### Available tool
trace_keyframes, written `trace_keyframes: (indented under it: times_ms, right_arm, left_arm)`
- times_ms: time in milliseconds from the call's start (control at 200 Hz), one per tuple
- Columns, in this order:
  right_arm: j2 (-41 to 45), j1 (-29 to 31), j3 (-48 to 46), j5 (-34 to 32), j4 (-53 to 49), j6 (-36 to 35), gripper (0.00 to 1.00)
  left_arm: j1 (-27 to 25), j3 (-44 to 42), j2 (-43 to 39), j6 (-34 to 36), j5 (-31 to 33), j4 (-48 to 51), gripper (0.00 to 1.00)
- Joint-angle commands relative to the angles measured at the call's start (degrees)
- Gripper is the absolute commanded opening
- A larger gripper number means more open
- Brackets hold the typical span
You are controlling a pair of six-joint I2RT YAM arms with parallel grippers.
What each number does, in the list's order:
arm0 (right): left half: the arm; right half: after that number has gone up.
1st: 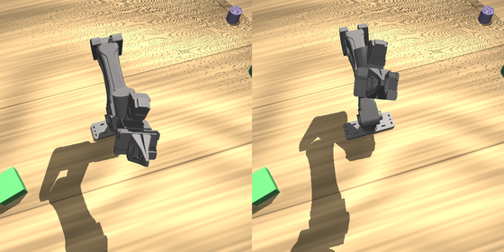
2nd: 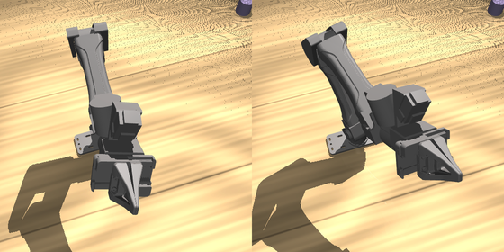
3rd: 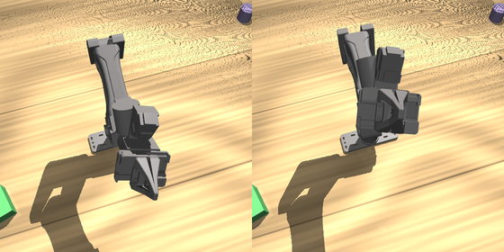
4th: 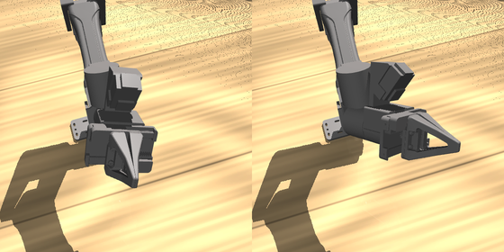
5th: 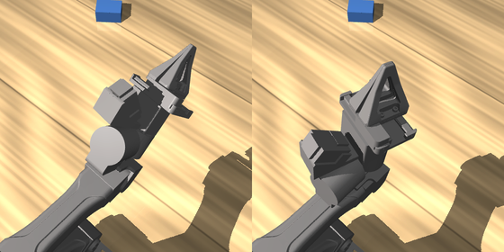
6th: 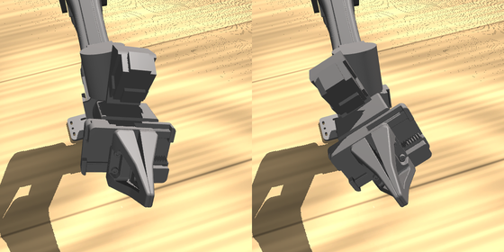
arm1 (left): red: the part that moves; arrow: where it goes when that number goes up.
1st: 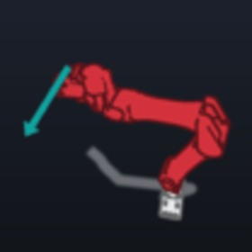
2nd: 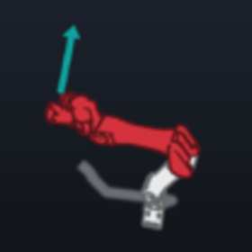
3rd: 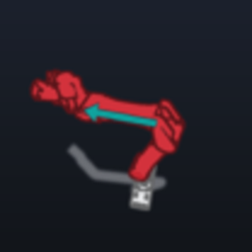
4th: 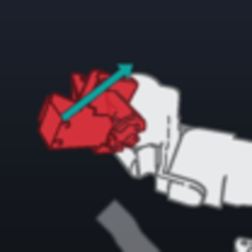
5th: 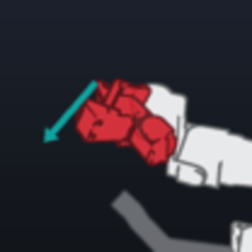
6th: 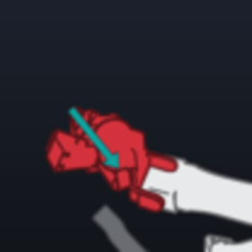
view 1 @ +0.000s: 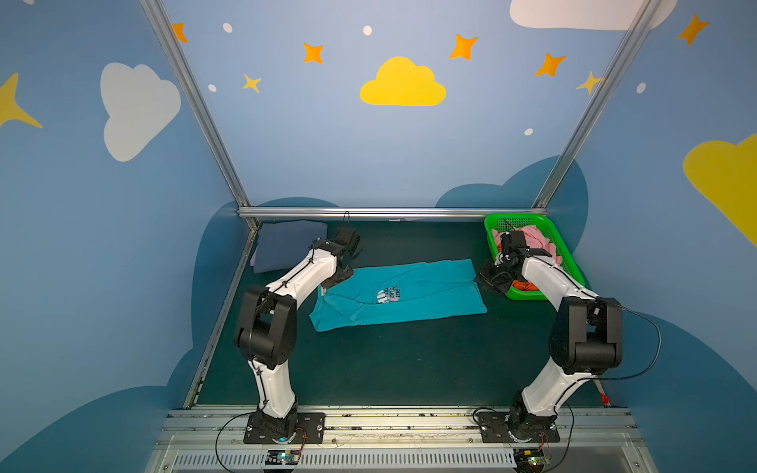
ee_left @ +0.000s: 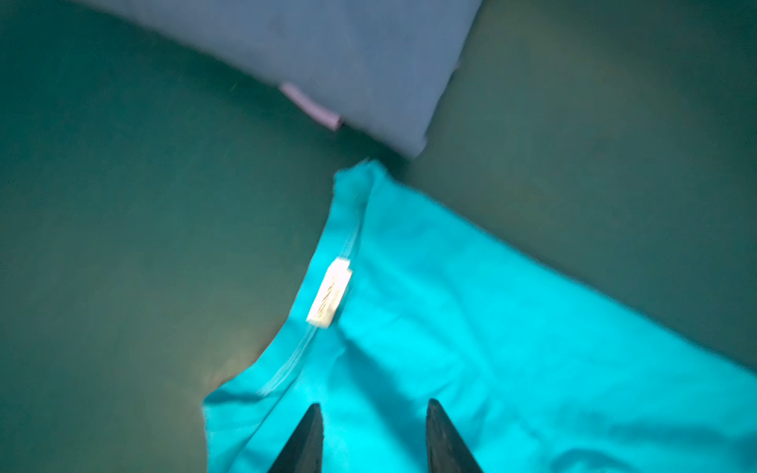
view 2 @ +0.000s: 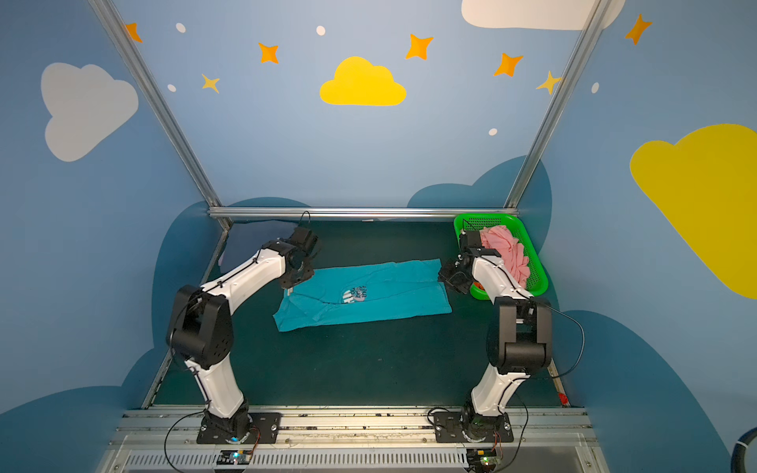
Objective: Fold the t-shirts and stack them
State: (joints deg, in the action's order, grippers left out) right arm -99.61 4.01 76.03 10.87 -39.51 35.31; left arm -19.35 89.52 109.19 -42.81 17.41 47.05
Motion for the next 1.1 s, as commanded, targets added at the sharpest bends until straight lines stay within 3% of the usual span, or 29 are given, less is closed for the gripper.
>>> trace_keyframes:
  times_ms: [0, 75, 135, 160, 240, 350, 656, 866, 1096]
  right_arm:
    - [4.33, 2.78, 2.52, -5.34, -4.26, -1.98, 0.43]
    - [7.32, 4.8, 1.59, -7.09, -3.81, -3.31, 0.43]
    - [9.79, 6.87, 0.05, -7.28, -2.94, -4.37, 0.36]
    - [10.62, 7.86, -0.71, -7.12, -2.34, -4.81, 0.31]
    - [12.64, 11.64, -3.31, -5.94, -0.51, -6.55, 0.0]
    - [12.62, 17.85, -5.54, -3.65, 1.81, -8.13, 0.0]
    - [1.56, 36.65, -5.4, 8.44, 12.95, -5.82, 0.0]
    - [-11.67, 44.89, 4.26, 14.05, 15.99, -2.4, 0.0]
    - [-20.42, 46.79, 9.62, 14.09, 16.76, 1.56, 0.0]
  left_arm:
    - [0.56, 8.57, 1.95, 3.51, -0.77, 5.98, 0.41]
    - [-0.41, 8.86, -0.05, 3.83, -0.77, 6.02, 0.37]
    - [-1.55, 5.81, -3.38, 3.7, -0.58, 5.23, 0.3]
    - [-2.15, 3.96, -5.0, 3.55, -0.54, 4.74, 0.27]
    - [-4.04, -3.84, -10.54, 2.53, -1.34, 2.89, 0.17]
    - [-6.1, -15.0, -17.08, 0.07, -3.59, 0.78, 0.08]
    - [-6.86, -37.84, -29.49, -8.25, -7.64, -5.91, 0.07]
    - [-5.02, -42.85, -30.05, -9.8, -6.85, -7.98, 0.07]
    - [-1.33, -44.47, -28.21, -8.1, -7.99, -12.25, 0.09]
